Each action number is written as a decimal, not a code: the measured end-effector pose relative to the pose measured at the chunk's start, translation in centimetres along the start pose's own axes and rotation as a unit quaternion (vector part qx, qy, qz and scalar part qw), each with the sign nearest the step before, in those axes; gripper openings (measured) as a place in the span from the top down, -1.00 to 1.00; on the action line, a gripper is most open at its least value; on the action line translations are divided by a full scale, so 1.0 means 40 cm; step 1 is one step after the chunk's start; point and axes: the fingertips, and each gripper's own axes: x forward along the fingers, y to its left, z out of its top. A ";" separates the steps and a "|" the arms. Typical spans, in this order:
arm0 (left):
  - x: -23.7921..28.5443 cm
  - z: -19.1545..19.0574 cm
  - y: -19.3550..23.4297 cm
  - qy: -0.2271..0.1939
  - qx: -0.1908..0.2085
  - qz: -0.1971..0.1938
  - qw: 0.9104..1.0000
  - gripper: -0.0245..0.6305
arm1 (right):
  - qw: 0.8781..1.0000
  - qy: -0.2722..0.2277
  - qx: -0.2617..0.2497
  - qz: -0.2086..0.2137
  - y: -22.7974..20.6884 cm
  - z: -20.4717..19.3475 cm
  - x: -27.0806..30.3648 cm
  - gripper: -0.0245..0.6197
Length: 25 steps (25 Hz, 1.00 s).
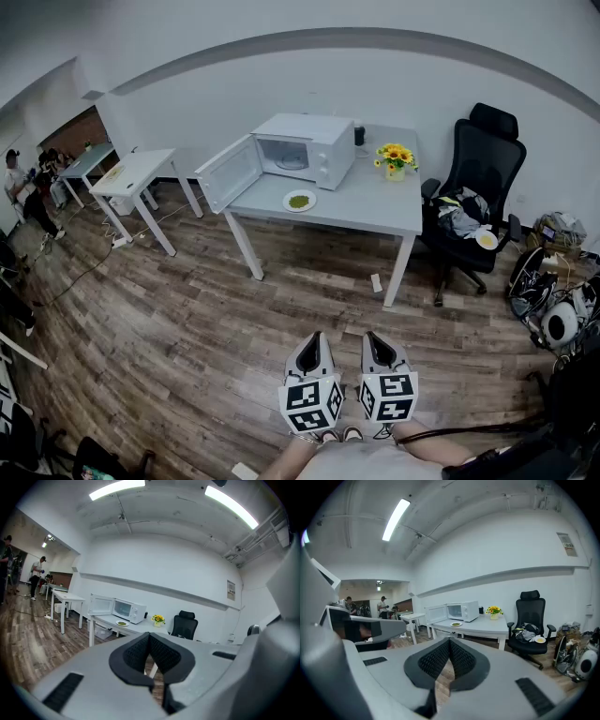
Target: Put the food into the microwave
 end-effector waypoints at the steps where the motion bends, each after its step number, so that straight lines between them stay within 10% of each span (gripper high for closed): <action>1: 0.001 0.002 0.002 0.001 -0.001 0.003 1.000 0.93 | 1.000 0.000 -0.001 0.001 0.000 0.001 0.001 0.88; 25: 0.034 0.020 0.169 0.006 0.000 0.027 1.000 0.92 | 1.000 0.003 0.018 0.006 0.099 -0.010 0.127 0.87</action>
